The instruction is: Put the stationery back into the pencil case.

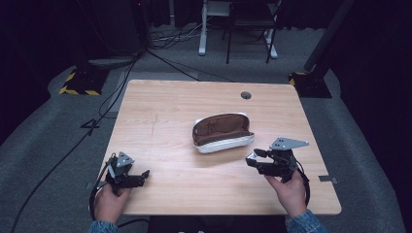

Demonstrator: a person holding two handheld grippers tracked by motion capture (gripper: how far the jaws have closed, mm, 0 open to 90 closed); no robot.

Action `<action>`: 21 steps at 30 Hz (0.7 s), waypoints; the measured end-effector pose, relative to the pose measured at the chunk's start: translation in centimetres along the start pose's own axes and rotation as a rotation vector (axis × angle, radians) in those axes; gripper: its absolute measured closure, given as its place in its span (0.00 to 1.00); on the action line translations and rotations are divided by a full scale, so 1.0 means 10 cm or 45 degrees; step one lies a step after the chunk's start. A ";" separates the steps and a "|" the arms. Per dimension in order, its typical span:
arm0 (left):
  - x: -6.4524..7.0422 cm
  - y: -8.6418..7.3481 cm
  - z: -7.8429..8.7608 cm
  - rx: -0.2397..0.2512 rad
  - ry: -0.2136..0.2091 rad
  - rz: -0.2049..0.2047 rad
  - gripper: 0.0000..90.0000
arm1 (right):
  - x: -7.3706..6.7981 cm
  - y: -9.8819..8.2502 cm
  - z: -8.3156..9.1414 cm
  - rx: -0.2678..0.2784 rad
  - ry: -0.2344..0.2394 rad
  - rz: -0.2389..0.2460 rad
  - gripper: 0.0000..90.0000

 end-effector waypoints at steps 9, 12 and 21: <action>0.01 -0.01 0.01 0.004 -0.004 0.001 0.16 | 0.08 0.35 -0.08 0.020 0.002 0.021 0.54; 0.01 -0.01 0.01 0.004 -0.004 0.001 0.16 | 0.10 0.47 -0.13 0.023 -0.009 0.034 0.54; 0.01 -0.01 0.01 0.003 -0.003 -0.002 0.16 | 0.21 0.77 -0.35 -0.007 -0.045 0.047 0.54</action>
Point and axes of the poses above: each handheld gripper's, and its own axes: z roughly backward along the jaws, y roughly out of its top, x roughly to its right, the point moved 2 cm from there along -z, roughly forward along the jaws, and after that the axes turned 9 degrees about -y, right-handed, at the moved point
